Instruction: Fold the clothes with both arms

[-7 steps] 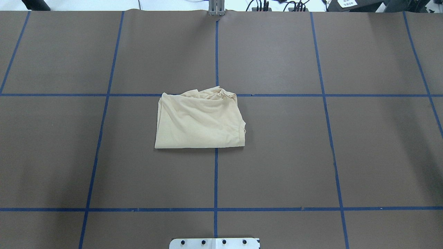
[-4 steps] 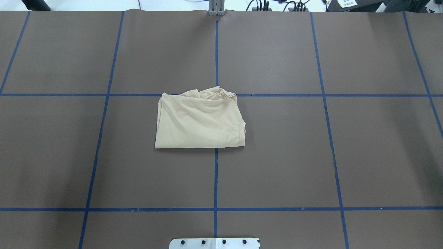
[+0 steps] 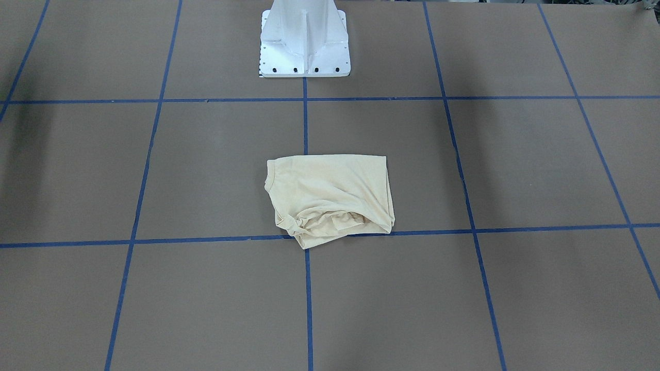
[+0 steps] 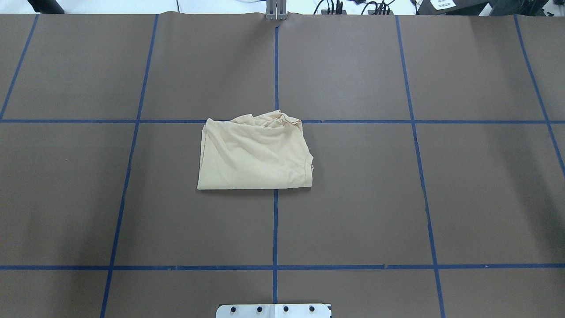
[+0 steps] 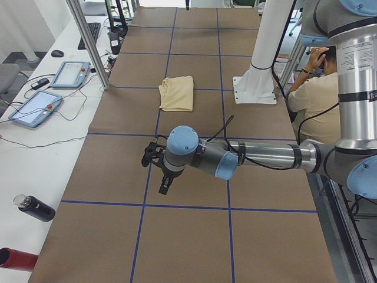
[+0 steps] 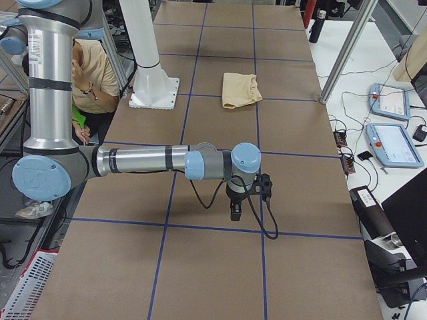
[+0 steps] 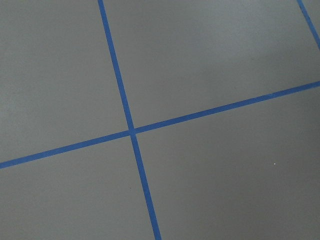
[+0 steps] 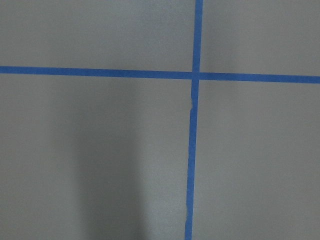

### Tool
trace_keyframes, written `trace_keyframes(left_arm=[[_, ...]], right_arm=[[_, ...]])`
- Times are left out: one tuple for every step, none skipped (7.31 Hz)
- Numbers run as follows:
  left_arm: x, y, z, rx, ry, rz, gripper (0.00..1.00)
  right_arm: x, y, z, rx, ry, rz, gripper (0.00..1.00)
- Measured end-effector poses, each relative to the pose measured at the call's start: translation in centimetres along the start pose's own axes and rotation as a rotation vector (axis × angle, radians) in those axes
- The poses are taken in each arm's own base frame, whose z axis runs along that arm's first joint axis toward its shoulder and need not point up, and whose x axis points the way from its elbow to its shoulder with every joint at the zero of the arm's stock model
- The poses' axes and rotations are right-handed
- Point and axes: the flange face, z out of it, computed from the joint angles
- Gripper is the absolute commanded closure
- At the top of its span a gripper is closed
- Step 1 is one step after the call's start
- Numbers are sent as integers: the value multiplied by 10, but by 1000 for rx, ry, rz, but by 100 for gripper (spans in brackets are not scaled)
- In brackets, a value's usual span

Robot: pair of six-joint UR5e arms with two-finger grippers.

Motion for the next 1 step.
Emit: trace_keyframes(left_arm=[[2, -1, -1, 4, 0, 4, 0]], right_arm=[[0, 0, 0, 0, 0, 0, 0]])
